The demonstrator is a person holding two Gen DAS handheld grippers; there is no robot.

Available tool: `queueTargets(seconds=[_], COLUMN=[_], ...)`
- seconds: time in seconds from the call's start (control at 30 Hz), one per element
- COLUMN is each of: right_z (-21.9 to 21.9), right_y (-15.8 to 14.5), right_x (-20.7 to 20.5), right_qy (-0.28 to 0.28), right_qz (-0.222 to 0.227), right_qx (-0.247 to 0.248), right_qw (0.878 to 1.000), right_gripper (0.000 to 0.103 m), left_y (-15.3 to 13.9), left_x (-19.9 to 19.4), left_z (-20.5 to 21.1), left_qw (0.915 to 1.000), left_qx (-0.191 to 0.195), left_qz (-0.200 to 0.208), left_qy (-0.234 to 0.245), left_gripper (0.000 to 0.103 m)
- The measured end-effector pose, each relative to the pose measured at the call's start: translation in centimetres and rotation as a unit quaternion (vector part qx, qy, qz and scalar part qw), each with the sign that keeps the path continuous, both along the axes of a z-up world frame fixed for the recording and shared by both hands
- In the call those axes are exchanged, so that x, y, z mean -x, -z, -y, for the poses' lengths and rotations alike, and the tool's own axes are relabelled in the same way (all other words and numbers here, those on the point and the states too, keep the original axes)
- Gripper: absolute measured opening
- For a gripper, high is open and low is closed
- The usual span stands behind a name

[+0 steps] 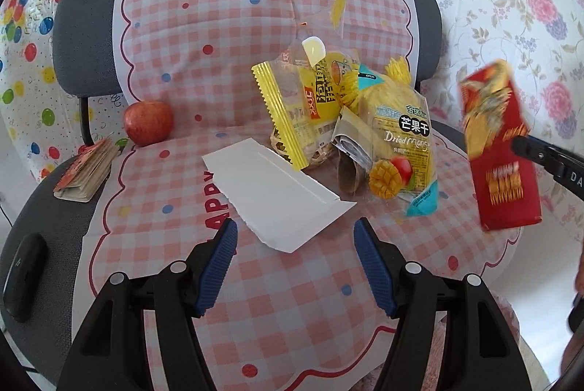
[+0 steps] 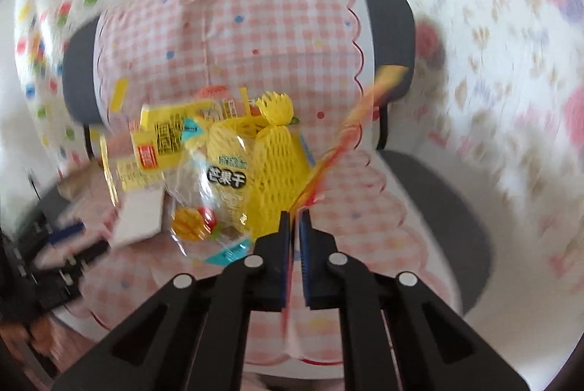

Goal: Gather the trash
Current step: 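Grasp the red snack box with the right tool, then grasp a clear plastic wrapper with the left tool while the right tool holds the red box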

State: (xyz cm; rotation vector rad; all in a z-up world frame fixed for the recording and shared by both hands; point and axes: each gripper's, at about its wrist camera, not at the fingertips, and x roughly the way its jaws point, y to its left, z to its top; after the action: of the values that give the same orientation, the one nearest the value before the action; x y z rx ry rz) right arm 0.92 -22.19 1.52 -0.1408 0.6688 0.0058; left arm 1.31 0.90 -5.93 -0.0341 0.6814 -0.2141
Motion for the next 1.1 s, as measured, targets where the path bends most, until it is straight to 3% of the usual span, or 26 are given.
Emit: queueTargets(seconds=[0.07, 0.23, 0.53, 0.67, 0.93, 1.0, 1.1], right_z=[-0.5, -0.5, 2.9, 3.9, 5.5, 5.7, 5.6], right_y=[0.9, 3.7, 3.1, 3.3, 4.2, 4.3, 4.3], right_x=[-0.3, -0.7, -0.1, -0.3, -0.8, -0.7, -0.6], right_qy=[-0.013, -0.013, 0.013, 0.008, 0.003, 0.001, -0.002], right_qz=[-0.025, -0.056, -0.011, -0.014, -0.028, -0.027, -0.027], right_qx=[0.03, 0.026, -0.069, -0.1, -0.148, -0.152, -0.151], right_qw=[0.999, 0.998, 0.997, 0.995, 0.989, 0.988, 0.988], right_gripper=[0.006, 0.006, 0.001, 0.002, 0.002, 0.002, 0.002], left_y=[0.1, 0.3, 0.0, 0.5, 1.8, 1.9, 1.7], left_x=[0.1, 0.1, -2.5, -4.9, -8.8, -9.0, -8.6], left_z=[0.0, 0.7, 5.2, 7.2, 9.2, 9.4, 10.0], left_qw=[1.0, 0.9999, 0.9978, 0.9973, 0.9953, 0.9949, 0.9955], left_qx=[0.001, 0.005, 0.012, 0.012, 0.011, 0.016, 0.005], left_qz=[-0.001, -0.007, -0.005, -0.024, -0.067, -0.069, -0.062], left_qy=[0.001, 0.015, 0.065, 0.069, 0.069, 0.071, 0.071], left_gripper=[0.067, 0.067, 0.067, 0.072, 0.069, 0.063, 0.039])
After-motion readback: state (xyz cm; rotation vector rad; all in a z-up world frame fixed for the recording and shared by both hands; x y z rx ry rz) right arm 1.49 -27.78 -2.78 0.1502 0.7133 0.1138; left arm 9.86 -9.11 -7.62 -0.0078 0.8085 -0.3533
